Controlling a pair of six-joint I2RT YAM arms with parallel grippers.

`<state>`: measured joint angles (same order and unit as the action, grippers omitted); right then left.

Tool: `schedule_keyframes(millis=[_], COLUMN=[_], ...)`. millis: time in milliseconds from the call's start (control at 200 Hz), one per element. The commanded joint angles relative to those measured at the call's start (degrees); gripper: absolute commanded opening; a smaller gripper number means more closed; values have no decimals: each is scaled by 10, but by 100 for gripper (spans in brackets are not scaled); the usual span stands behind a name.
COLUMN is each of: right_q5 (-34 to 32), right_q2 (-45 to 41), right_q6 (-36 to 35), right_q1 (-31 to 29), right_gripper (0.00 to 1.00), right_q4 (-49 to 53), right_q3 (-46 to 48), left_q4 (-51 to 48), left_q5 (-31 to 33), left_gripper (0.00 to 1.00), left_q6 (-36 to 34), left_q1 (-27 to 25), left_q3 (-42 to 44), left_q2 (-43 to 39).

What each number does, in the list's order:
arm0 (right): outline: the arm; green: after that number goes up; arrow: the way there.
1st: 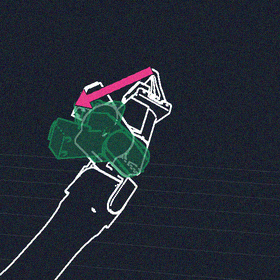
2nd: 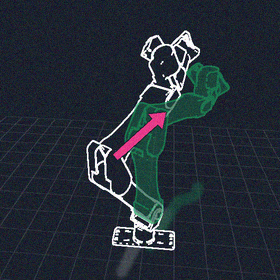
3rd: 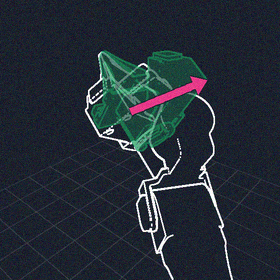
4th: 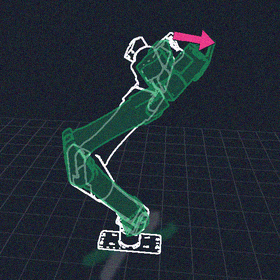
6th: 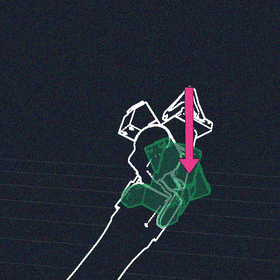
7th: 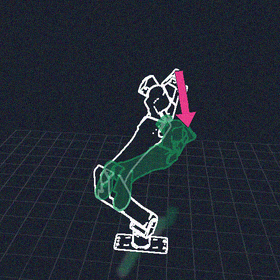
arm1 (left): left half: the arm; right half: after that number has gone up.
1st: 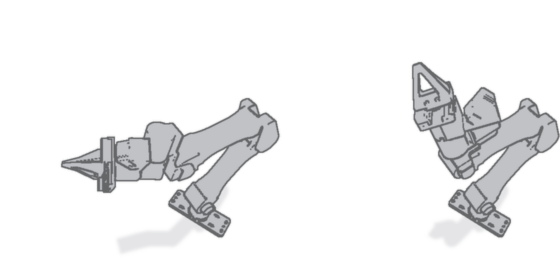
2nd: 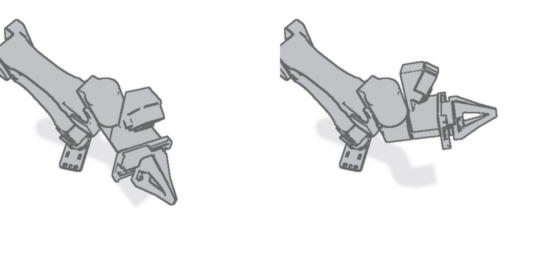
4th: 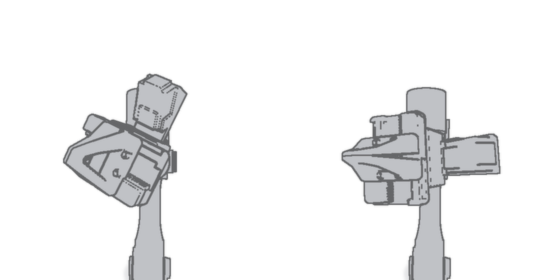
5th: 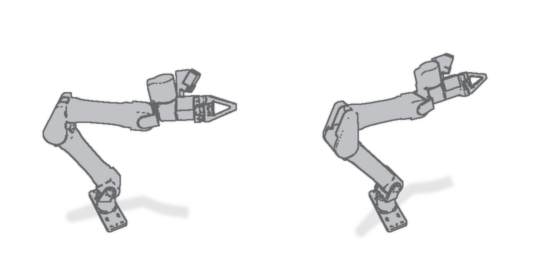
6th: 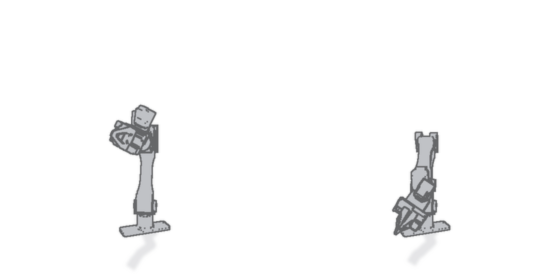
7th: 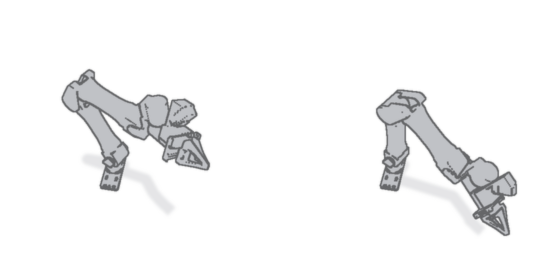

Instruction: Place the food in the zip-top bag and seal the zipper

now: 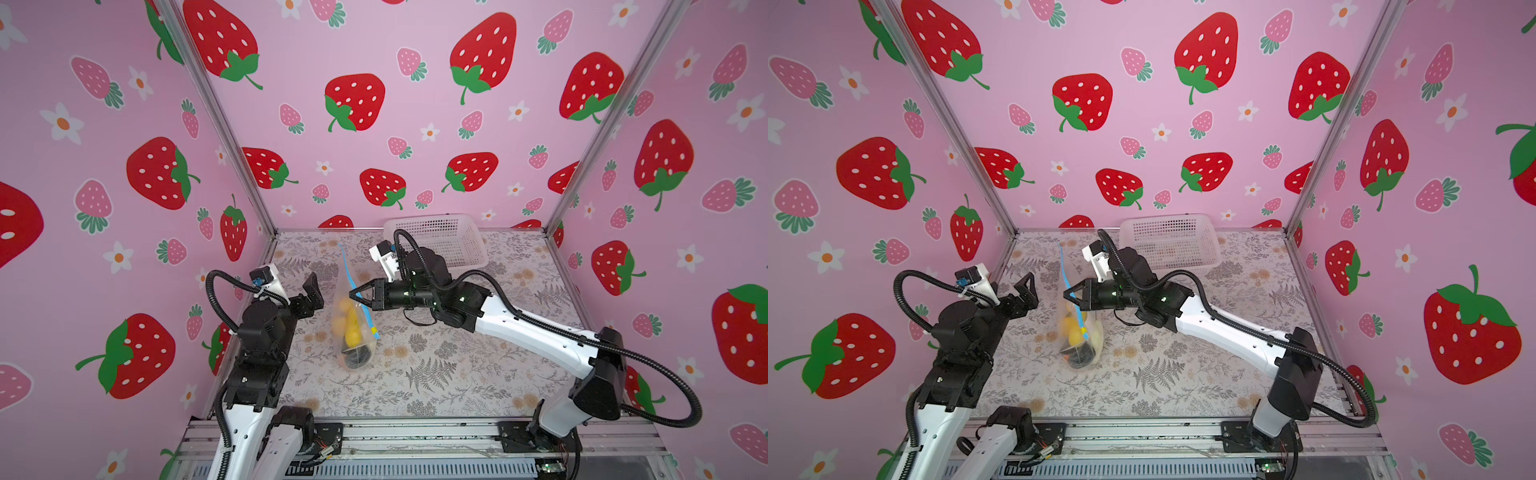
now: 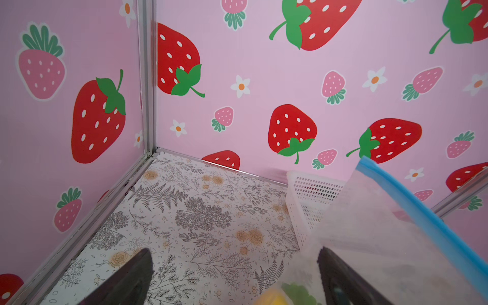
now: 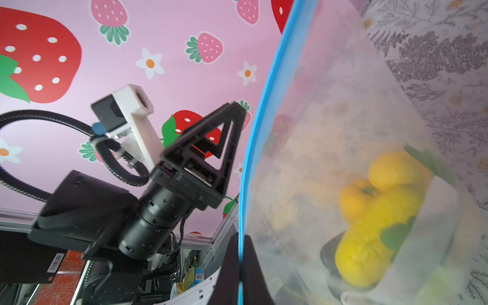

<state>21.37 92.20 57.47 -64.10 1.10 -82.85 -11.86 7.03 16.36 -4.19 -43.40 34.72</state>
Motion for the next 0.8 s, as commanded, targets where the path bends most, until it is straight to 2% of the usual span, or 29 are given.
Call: schedule_keyframes(millis=[0, 125, 315, 620, 795], right_q5=[-31, -46, -47, 31, 75], right_q2=[-48, -86, -167, -293, -342], right_q6=[48, 54, 65, 85, 67], right_q1=[-2, 16, 83, 245, 328], right_gripper=[1, 3, 1, 1, 1], right_q4=[-91, -103, -111, -135, -126], right_q3=[32, 95, 224, 433, 515], left_q4=[0, 3, 0, 1, -5], left_q5=[-6, -21, -38, -103, -170], left_gripper=[99, 99, 99, 99, 99], left_q6=[10, 10, 12, 40, 44], left_q1=[6, 5, 5, 3, 1], left_q3=[8, 10, 8, 17, 16], left_q2=[5, 15, 38, 64, 89])
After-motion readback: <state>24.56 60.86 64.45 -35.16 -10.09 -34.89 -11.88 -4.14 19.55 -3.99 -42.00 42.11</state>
